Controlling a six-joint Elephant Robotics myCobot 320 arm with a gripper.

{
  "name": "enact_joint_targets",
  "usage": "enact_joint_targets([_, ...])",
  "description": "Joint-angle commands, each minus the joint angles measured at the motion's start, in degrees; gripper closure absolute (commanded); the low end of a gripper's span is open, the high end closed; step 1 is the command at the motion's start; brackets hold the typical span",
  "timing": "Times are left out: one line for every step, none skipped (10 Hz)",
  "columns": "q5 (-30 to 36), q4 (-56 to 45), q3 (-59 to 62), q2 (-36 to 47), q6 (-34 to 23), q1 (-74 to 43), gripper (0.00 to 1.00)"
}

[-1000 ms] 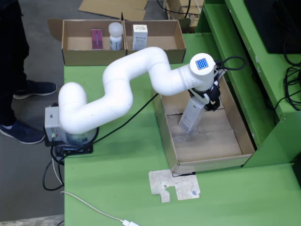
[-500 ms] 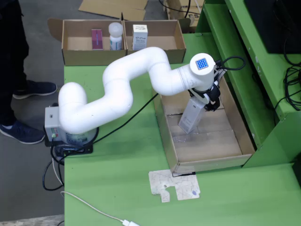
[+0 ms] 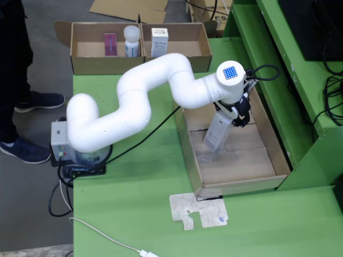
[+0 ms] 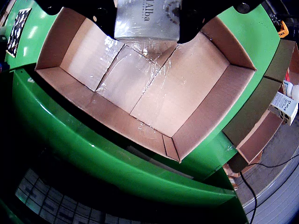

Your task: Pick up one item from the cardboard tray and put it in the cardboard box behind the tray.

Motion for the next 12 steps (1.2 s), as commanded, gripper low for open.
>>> enact_joint_targets([1.5,-0.5,1.4,4.4,0.7,-1.6,1.00])
enact_joint_targets([1.5,0.1,1.4,4.9,1.3,-1.7,1.00])
enact_joint_targets([1.4,1.1,1.4,5.2,1.8,-2.0,1.00])
enact_joint_targets([1.4,1.1,1.4,5.2,1.8,-2.0,1.00])
enact_joint_targets([0.3,2.8,1.4,6.6,2.3,-1.7,1.00])
enact_joint_targets([0.3,2.8,1.4,6.6,2.3,-1.7,1.00])
enact_joint_targets([-0.1,2.3,1.4,7.8,2.9,-1.3,1.00])
enact_joint_targets([-0.4,2.4,1.4,8.5,3.6,-0.9,1.00])
enact_joint_targets([-0.4,2.3,1.4,9.8,4.6,-0.7,1.00])
enact_joint_targets([-0.4,2.3,1.4,9.8,4.6,-0.7,1.00])
enact_joint_targets([-2.2,4.7,1.4,10.6,6.0,-0.4,1.00])
enact_joint_targets([-2.2,4.7,1.4,10.6,6.0,-0.4,1.00])
